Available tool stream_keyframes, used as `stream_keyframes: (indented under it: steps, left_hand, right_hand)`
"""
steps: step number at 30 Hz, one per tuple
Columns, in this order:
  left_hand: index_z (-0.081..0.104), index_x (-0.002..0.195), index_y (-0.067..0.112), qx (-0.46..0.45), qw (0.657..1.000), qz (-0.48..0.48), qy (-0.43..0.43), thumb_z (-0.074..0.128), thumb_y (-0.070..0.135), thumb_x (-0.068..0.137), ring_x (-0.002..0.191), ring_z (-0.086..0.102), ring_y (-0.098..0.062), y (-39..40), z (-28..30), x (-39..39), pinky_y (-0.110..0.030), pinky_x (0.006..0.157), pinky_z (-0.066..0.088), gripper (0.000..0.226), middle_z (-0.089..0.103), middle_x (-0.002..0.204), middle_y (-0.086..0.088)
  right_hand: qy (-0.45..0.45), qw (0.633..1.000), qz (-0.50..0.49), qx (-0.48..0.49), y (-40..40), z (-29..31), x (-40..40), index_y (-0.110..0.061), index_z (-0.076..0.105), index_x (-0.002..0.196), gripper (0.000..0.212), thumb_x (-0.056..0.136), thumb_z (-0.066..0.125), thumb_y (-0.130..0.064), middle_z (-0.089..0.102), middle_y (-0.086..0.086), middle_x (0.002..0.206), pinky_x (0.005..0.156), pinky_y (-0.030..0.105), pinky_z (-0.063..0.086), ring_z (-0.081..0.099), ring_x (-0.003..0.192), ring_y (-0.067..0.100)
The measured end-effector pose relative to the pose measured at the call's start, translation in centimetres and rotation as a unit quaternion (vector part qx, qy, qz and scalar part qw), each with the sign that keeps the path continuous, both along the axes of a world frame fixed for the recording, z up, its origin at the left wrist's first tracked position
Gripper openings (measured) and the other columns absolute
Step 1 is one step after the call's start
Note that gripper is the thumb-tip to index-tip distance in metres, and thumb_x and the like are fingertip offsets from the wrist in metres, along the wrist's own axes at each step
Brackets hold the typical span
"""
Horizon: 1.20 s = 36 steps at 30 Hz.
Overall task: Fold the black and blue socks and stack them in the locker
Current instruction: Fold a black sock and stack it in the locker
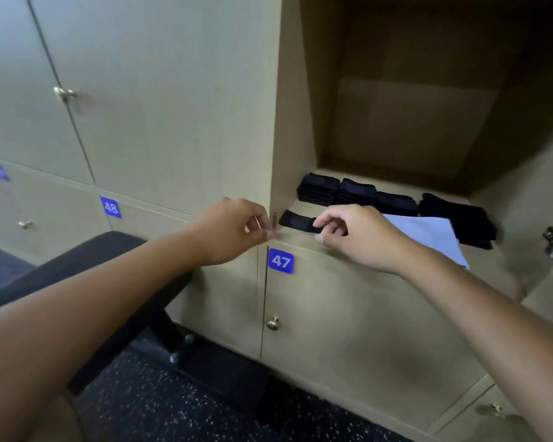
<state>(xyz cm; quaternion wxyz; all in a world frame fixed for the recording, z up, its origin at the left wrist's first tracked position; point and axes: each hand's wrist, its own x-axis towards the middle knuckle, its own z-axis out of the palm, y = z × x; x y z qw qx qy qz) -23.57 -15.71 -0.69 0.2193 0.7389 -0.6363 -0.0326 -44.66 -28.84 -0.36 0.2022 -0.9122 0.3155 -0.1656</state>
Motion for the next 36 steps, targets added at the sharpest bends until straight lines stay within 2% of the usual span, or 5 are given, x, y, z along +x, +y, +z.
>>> stream_keyframes:
  steps: [4, 16, 24, 30, 36]
  left_hand:
    - [0.074, 0.099, 0.023, 0.025, 0.999, 0.036, -0.013, 0.066, 0.038, 0.096, 0.081, 0.06, -0.01, 2.4, 0.8, 2.1, -0.031, 0.082, 0.05, 0.017, 0.071, 0.093, 0.007]
    - [0.073, 0.1, 0.02, 0.126, 0.981, 0.147, 0.004, 0.074, 0.034, 0.091, 0.092, 0.062, -0.013, 11.3, -0.8, 10.3, -0.026, 0.077, 0.046, 0.017, 0.067, 0.093, 0.009]
    - [0.053, 0.135, 0.029, 0.347, 0.923, 0.164, 0.037, 0.09, 0.036, 0.074, 0.119, 0.058, -0.02, 16.0, -3.8, 16.3, -0.04, 0.107, 0.045, 0.072, 0.058, 0.135, 0.005]
    - [0.03, 0.156, 0.029, 0.393, 0.901, 0.183, 0.023, 0.093, 0.041, 0.068, 0.141, 0.041, -0.03, 16.1, -4.5, 18.4, -0.05, 0.118, 0.034, 0.108, 0.04, 0.155, 0.0]
    - [0.02, 0.16, 0.034, 0.421, 0.888, 0.182, 0.038, 0.091, 0.044, 0.07, 0.147, 0.033, -0.034, 14.9, -5.3, 18.6, -0.049, 0.118, 0.032, 0.115, 0.032, 0.158, -0.002]
  right_hand:
    - [0.037, 0.998, 0.055, -0.016, 1.9, -0.4, 3.1, -0.027, 0.067, 0.105, 0.012, 0.094, 0.066, -0.023, 0.064, -0.015, 0.084, 0.065, 0.012, 0.038, 0.056, 0.076, -0.003]
    - [0.046, 0.989, 0.138, 0.014, 6.2, -1.2, 10.2, -0.028, 0.068, 0.112, 0.023, 0.092, 0.07, -0.038, 0.067, -0.012, 0.099, 0.083, 0.028, 0.05, 0.06, 0.083, 0.004]
    - [0.068, 0.984, 0.165, 0.025, 8.0, -2.2, 12.8, -0.031, 0.066, 0.113, 0.024, 0.092, 0.07, -0.041, 0.065, -0.013, 0.1, 0.072, 0.023, 0.044, 0.06, 0.084, 0.003]
    - [0.093, 0.98, 0.172, 0.021, 8.3, -2.8, 13.5, -0.03, 0.065, 0.118, 0.027, 0.093, 0.069, -0.041, 0.065, -0.012, 0.102, 0.076, 0.024, 0.043, 0.058, 0.085, 0.002]
    - [0.116, 0.978, 0.172, 0.015, 8.2, -3.6, 13.9, -0.031, 0.064, 0.119, 0.028, 0.093, 0.068, -0.041, 0.065, -0.013, 0.101, 0.077, 0.026, 0.042, 0.056, 0.085, 0.001]
